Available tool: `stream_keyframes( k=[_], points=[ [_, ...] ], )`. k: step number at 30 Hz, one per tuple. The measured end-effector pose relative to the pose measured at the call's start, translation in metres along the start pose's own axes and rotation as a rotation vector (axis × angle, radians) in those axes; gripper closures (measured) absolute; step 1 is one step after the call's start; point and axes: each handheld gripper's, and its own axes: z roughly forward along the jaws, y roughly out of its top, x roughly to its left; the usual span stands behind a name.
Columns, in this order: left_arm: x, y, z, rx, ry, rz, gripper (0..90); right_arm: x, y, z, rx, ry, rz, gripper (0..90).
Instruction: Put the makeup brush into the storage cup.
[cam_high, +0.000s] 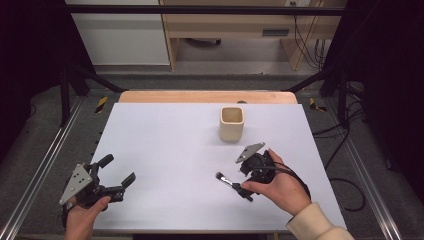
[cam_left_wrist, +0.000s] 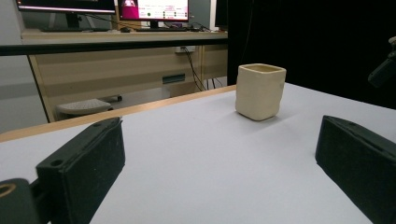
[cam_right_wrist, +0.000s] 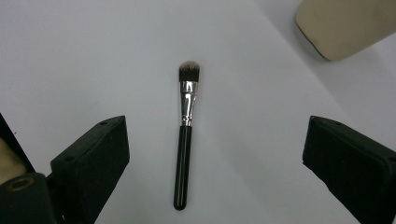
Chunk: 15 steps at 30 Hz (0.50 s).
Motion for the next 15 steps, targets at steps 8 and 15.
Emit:
stream_keyframes(
  k=[8, 15],
  points=[
    [0.002, -0.001, 0.000, 0.001, -0.003, -0.001, 0.9, 0.003, 0.004, 0.013, 0.021, 0.009, 0.002, 7.3],
    [0.002, -0.001, 0.001, 0.008, -0.004, 0.005, 0.9, 0.006, 0.006, 0.027, 0.043, 0.035, 0.016, 6.9]
  ],
)
